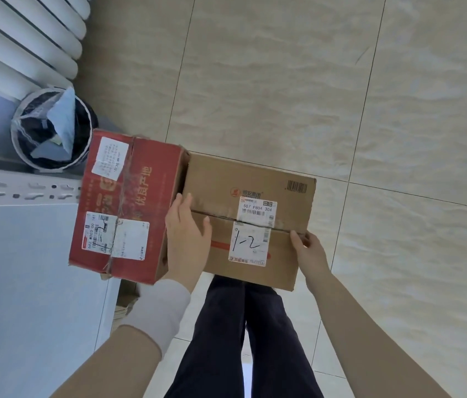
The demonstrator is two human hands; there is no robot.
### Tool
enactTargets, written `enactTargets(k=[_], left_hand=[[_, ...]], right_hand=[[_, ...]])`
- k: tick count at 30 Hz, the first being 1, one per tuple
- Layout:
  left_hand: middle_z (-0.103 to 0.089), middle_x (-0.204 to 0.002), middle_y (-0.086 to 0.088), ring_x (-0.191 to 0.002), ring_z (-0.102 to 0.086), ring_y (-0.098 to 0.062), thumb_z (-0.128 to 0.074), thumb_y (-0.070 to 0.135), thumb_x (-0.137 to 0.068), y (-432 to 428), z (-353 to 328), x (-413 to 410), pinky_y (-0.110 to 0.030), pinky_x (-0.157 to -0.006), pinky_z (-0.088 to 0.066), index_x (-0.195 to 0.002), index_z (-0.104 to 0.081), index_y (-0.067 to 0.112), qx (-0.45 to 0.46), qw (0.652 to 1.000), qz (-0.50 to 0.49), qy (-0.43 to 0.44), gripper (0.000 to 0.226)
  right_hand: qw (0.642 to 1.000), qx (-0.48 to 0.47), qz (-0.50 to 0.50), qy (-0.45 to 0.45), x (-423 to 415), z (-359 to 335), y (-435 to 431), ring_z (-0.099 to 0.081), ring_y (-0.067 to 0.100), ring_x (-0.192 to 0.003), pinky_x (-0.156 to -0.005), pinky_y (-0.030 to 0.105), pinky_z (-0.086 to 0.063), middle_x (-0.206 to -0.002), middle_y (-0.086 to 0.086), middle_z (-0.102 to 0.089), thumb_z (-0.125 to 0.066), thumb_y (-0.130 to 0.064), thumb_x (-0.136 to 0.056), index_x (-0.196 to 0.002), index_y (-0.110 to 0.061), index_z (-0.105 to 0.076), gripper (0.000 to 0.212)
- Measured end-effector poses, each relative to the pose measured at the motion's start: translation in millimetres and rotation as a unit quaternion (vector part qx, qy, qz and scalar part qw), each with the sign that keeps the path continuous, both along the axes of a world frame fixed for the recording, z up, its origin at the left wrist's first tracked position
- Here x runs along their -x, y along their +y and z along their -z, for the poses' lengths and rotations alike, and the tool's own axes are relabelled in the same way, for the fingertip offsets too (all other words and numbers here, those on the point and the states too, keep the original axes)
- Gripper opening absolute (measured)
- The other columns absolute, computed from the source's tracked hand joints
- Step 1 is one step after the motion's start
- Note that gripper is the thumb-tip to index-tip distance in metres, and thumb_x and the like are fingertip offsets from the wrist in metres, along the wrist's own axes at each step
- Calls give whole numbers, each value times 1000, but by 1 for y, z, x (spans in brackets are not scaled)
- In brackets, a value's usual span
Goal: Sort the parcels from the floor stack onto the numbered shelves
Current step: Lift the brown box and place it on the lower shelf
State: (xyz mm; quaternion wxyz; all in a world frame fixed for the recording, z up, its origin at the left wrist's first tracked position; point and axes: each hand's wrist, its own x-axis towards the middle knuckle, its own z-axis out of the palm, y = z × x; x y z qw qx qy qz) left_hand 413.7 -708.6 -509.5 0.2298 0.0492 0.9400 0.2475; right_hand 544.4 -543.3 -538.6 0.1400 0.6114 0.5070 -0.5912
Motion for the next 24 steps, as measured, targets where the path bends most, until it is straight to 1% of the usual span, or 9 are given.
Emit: enactTargets(k=[3,5,8,10,13,15,19,22,24], left_hand=[[-16,-157,-7,-145,-11,-21,-50,24,-95,2,7,0,-37,-119,-16,-148,-21,12,13,999,-43,-28,62],[-20,-156,-8,-144,-16,-22,-50,26,-95,1,12,1,-38,-119,-18,-148,-19,11,18,996,-66,-49,64],[-26,-153,-9,-142,-23,-23,-52,28,-94,0,19,5,-39,-118,-22,-148,-19,10,15,994,-79,-69,66],[-28,-152,-9,-142,-24,-23,-53,30,-94,0,22,9,-38,-118,-22,-148,-19,9,12,994,-83,-77,67],[-30,-152,-9,-140,-28,-24,-52,36,-93,3,23,19,-37,-116,-25,-148,-20,8,5,989,-108,-97,69],[-32,-151,-9,-139,-31,-25,-51,40,-93,6,20,24,-39,-115,-27,-148,-21,7,4,986,-120,-113,70],[-38,-147,-11,-136,-36,-27,-51,42,-93,11,2,22,-40,-113,-30,-147,-26,6,7,988,-98,-123,69],[-44,-139,-14,-131,-40,-28,-54,41,-91,14,-26,16,-38,-109,-31,-144,-32,4,8,989,-86,-119,67],[-48,-131,-14,-124,-45,-28,-59,38,-89,15,-54,11,-36,-105,-35,-139,-41,4,-5,989,-81,-124,63]], right_hand=[[1000,3,-17,0,-1,3,5,-49,17,-113,-87,26,-37,-124,3,-53,-51,-27,-96,-137,-8,-42,46],[1000,4,-29,3,-2,4,8,-49,15,-107,-87,26,-36,-113,-1,-52,-50,-26,-96,-135,-8,-43,43],[999,5,-30,9,-3,7,11,-48,13,-103,-90,27,-39,-109,-2,-50,-51,-25,-96,-135,-8,-42,44],[1000,9,-17,8,-3,10,10,-49,15,-105,-95,31,-42,-110,-3,-51,-52,-25,-95,-136,-9,-43,44],[999,36,15,16,-4,14,7,-53,19,-114,-103,39,-43,-124,0,-55,-52,-27,-95,-136,-13,-43,44],[998,51,28,24,-4,13,7,-53,20,-118,-104,40,-42,-129,2,-55,-50,-27,-97,-136,-15,-44,42],[997,47,53,8,-10,-3,16,-52,21,-117,-97,36,-44,-133,4,-52,-49,-31,-97,-138,-12,-41,46],[998,32,55,10,-19,-38,23,-54,18,-107,-87,31,-45,-130,4,-55,-48,-30,-97,-136,-13,-43,43],[998,9,56,13,-23,-71,29,-55,18,-103,-78,26,-44,-128,4,-56,-48,-29,-97,-135,-12,-45,42]])
